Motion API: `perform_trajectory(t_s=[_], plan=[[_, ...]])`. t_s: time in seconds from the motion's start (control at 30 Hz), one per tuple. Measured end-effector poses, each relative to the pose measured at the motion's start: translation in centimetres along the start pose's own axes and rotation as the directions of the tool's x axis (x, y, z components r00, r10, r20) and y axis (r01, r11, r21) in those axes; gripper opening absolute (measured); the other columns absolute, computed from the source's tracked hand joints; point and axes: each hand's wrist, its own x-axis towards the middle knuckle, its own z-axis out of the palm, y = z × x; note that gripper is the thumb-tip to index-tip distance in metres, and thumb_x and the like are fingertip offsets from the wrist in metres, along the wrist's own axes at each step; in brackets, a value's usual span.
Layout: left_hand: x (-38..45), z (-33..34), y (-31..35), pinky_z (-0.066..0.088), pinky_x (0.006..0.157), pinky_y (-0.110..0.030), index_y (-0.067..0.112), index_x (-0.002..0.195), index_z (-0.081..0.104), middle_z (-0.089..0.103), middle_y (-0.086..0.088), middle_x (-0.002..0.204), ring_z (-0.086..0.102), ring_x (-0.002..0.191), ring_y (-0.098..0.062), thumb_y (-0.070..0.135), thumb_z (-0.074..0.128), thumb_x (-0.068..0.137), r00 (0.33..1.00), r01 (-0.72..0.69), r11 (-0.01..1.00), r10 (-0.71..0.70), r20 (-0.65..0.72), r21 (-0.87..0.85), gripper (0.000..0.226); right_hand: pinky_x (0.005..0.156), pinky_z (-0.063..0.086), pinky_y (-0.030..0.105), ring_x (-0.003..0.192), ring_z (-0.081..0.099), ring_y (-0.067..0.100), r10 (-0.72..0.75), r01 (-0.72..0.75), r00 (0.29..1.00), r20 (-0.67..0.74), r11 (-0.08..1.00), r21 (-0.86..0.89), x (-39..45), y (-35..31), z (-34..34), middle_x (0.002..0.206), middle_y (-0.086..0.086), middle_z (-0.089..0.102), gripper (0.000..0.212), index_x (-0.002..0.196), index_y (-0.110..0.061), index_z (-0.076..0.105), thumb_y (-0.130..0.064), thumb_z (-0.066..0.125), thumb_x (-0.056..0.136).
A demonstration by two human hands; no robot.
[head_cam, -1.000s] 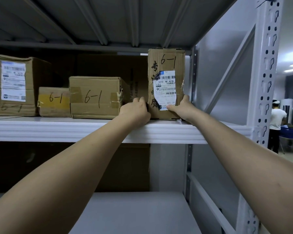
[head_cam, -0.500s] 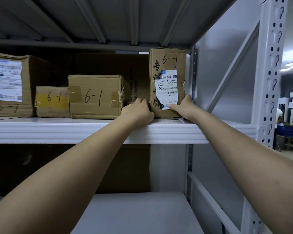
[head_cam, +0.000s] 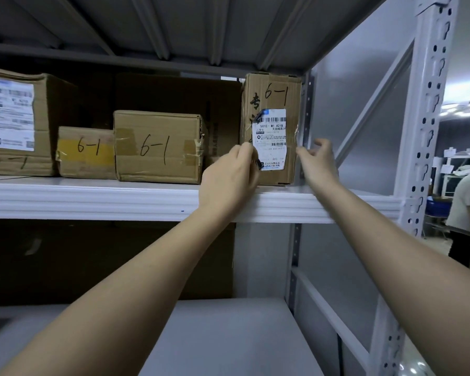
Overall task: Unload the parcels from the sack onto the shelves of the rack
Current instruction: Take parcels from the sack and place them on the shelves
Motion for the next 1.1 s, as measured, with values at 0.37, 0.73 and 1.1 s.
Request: perform_trajectory(t_s=[0.37,0.73,1.1], plan=[[-8.6,4.2,5.4,0.031,0.101,-0.040,0.012,0.120,0.054,0.057,-0.009,0.121,0.050,0.115,-0.023,0.013,0.056,0.076,0.957,-0.255,0.951,0.223,-0.186,-0.173,0.045,0.089,0.048,0.044,0.107,0.054,0.021,-0.608,0.563,0.761,-0.225,0.792,-0.238,-9.8,6.7,-2.5,0.112,0.009,0.057,0.026,0.108,-0.004,0.062,-0.013,0.048,0.088],[-21.5,11.8,14.4,0.033,0.097,-0.039,0.010,0.124,0.051,0.057,-0.010,0.122,0.048,0.113,-0.023,0.011,0.060,0.070,0.915,-0.261,0.915,0.336,0.224,-0.307,0.055,0.089,0.040,0.036,0.106,0.055,0.022,-0.410,0.376,0.910,0.062,0.753,-0.540,-19.7,22.9,-12.6,0.115,0.005,0.062,0.030,0.112,-0.009,0.062,-0.020,0.049,0.087],[-37.1,20.7,30.9,0.049,0.068,-0.035,0.011,0.130,0.047,0.056,-0.013,0.120,0.060,0.097,-0.032,0.022,0.041,0.073,0.447,-0.132,0.880,0.464,0.765,-0.457,0.058,0.080,0.050,0.038,0.096,0.056,0.024,0.179,0.136,0.920,0.349,0.688,-0.713,-29.7,42.7,-28.8,0.102,0.004,0.061,0.034,0.104,-0.013,0.063,-0.028,0.043,0.081]])
